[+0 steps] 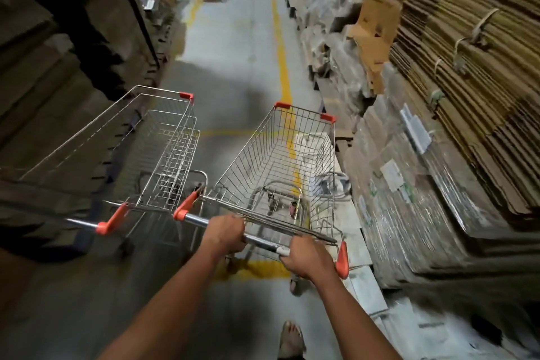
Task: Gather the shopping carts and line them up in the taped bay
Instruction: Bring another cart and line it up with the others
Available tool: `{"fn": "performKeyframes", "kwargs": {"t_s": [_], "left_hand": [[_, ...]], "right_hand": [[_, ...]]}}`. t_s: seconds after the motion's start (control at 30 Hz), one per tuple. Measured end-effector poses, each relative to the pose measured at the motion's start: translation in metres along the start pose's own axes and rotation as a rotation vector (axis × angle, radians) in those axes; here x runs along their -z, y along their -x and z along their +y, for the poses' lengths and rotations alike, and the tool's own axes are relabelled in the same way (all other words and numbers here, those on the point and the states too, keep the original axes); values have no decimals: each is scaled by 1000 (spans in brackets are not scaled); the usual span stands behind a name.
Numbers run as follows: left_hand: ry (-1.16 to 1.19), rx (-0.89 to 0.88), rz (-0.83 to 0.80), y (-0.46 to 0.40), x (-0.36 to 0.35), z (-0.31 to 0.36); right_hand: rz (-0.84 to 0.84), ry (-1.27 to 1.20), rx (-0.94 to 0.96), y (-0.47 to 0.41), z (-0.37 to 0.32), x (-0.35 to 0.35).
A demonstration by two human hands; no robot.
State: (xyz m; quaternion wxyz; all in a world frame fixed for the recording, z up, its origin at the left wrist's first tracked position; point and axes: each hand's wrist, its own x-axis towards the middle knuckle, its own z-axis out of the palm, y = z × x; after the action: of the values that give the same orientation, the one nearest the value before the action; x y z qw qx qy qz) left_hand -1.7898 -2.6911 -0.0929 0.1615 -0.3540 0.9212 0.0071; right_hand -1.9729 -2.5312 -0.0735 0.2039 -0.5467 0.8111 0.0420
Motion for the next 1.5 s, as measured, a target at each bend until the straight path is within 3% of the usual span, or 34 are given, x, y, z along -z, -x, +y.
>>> {"fn": "performKeyframes", "kwargs": {"t_s": [0.3,0.73,1.03,1.33,1.5], "left_hand": [[6,102,-20,12,8,27],[12,168,57,106,-15,104],[47,231,54,198,-32,202],[33,398,45,288,-46,306],[92,486,64,350,-46,377]], "right_hand": [[111,21,71,8,24,-5],[42,44,103,103,52,-25],[16,95,169,200,100,-57],[83,159,347,287,158,-99],[37,134,422,344,193,-119]]}}
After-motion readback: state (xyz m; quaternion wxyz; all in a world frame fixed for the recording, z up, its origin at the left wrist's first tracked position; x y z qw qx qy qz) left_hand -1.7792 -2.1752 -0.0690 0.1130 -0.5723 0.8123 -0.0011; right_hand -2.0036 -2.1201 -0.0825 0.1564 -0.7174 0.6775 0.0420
